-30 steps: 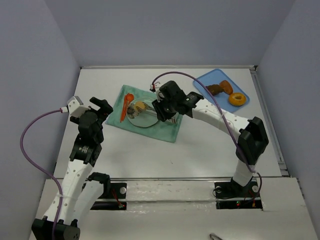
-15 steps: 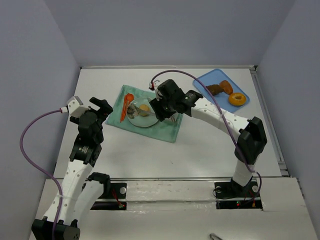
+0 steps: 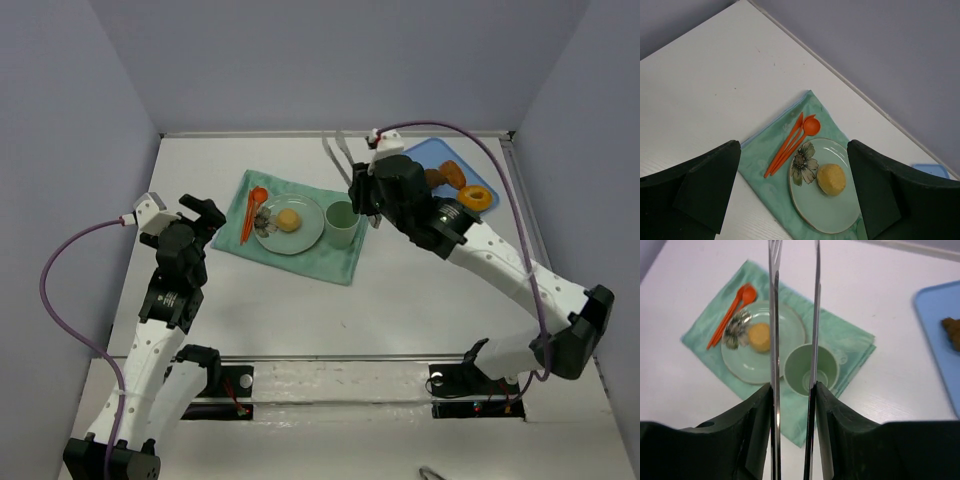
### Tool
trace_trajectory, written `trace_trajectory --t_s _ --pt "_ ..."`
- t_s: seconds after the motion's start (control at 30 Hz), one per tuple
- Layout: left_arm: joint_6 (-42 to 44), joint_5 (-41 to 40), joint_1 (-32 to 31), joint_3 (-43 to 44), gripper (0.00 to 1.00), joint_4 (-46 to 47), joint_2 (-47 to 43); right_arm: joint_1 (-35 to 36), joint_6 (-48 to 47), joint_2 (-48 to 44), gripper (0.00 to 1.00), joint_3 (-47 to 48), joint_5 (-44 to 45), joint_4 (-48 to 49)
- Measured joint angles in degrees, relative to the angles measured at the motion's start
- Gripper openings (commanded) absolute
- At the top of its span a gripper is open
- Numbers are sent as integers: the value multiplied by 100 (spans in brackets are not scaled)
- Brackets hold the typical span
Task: Place the bread
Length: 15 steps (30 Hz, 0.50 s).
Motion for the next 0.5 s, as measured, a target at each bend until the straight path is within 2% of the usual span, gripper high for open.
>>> trace_trajectory --t_s 0.1,0.23,0.37,0.5 --pt "0 4 0 0 99 -2 0 -76 516 -730 40 -581 704 208" --pt "2 52 0 0 99 2 2 -249 1633 -1784 42 -1847 1690 111" --pt "0 87 0 0 99 4 37 -258 2684 -2365 43 -2723 2033 -629" --pt "-2 87 0 0 99 4 72 -258 3613 -2288 45 -3067 2009 -1357"
